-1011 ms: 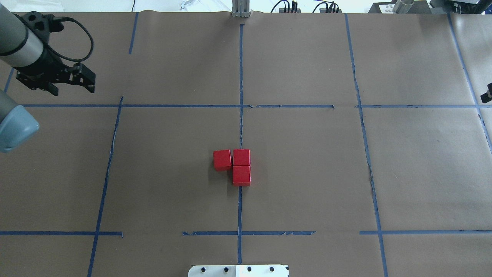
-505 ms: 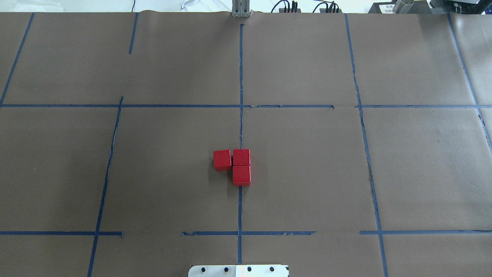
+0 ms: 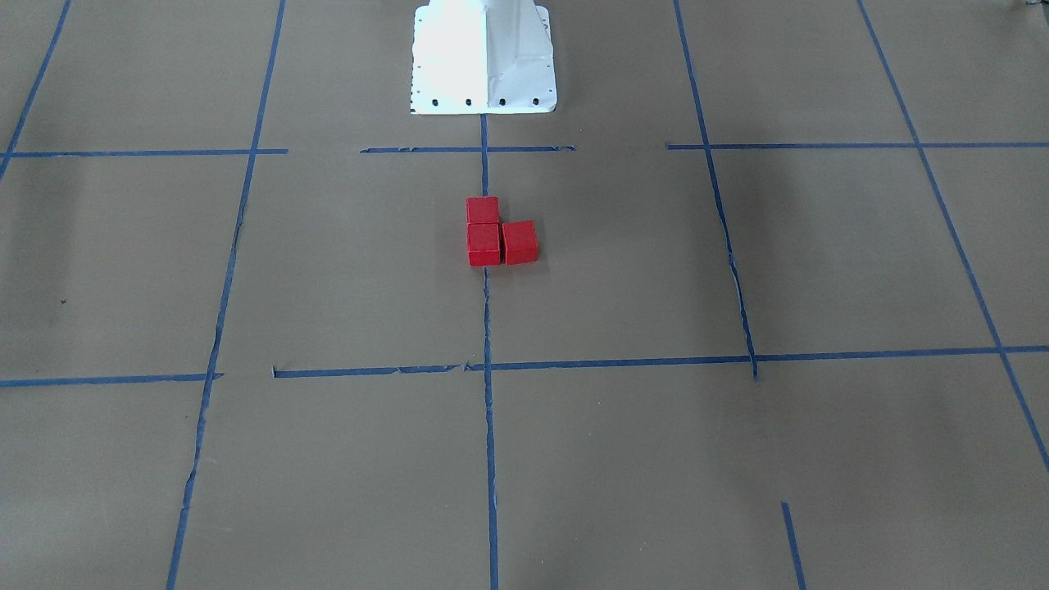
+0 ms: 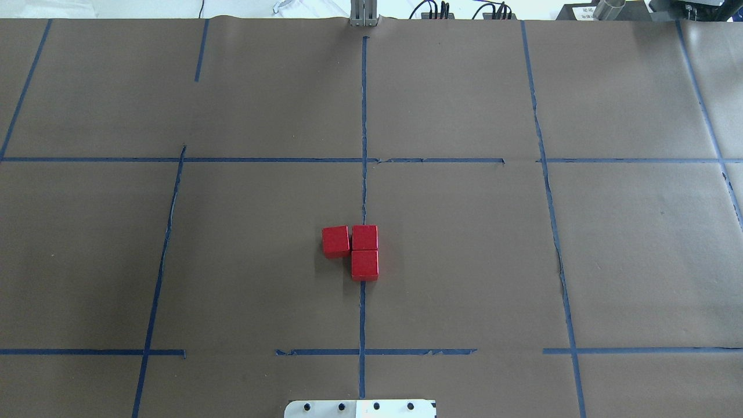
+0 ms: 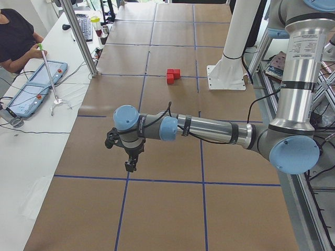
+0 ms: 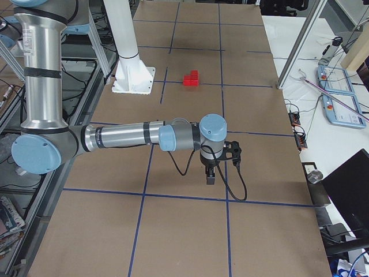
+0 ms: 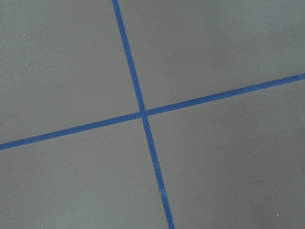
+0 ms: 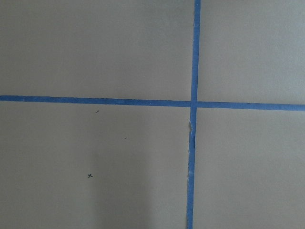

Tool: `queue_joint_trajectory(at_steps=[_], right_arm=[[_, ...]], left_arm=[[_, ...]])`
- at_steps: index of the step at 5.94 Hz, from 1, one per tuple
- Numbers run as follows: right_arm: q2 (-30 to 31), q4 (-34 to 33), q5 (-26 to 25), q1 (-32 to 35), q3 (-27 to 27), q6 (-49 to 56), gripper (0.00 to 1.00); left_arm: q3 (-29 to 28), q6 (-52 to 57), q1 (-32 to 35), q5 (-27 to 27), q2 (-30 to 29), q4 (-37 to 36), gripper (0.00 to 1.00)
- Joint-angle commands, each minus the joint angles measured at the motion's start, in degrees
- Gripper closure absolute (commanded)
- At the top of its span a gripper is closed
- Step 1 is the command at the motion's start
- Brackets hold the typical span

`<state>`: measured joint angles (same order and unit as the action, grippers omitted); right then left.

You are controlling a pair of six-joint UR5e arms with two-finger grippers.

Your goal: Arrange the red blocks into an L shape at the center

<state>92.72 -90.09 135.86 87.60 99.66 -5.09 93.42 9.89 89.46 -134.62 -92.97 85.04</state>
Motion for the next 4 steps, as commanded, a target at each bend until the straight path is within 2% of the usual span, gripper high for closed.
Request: queue_joint_trajectory(at_steps=[1, 2, 3, 4], right_arm=[[0.2, 0.1, -0.1, -1.2, -1.5, 0.2, 0.0], [0.1, 0.2, -0.2, -1.8, -1.3, 0.1, 0.0], [0.0, 0.2, -0.3, -2.8, -1.3, -0.4, 0.0], [0.0, 0.3, -0.2, -3.0, -1.2, -0.5, 0.0]], left_arm=[[-0.3, -2.6, 0.5, -0.3, 0.1, -0.7, 0.0], [0.5, -9.4, 0.5, -2.0, 0.1, -0.7, 0.0], [0.5, -11.4, 0.5, -4.7, 0.1, -0.6, 0.0], [0.6, -11.1, 0.5, -4.1, 1.9, 0.5, 0.0]])
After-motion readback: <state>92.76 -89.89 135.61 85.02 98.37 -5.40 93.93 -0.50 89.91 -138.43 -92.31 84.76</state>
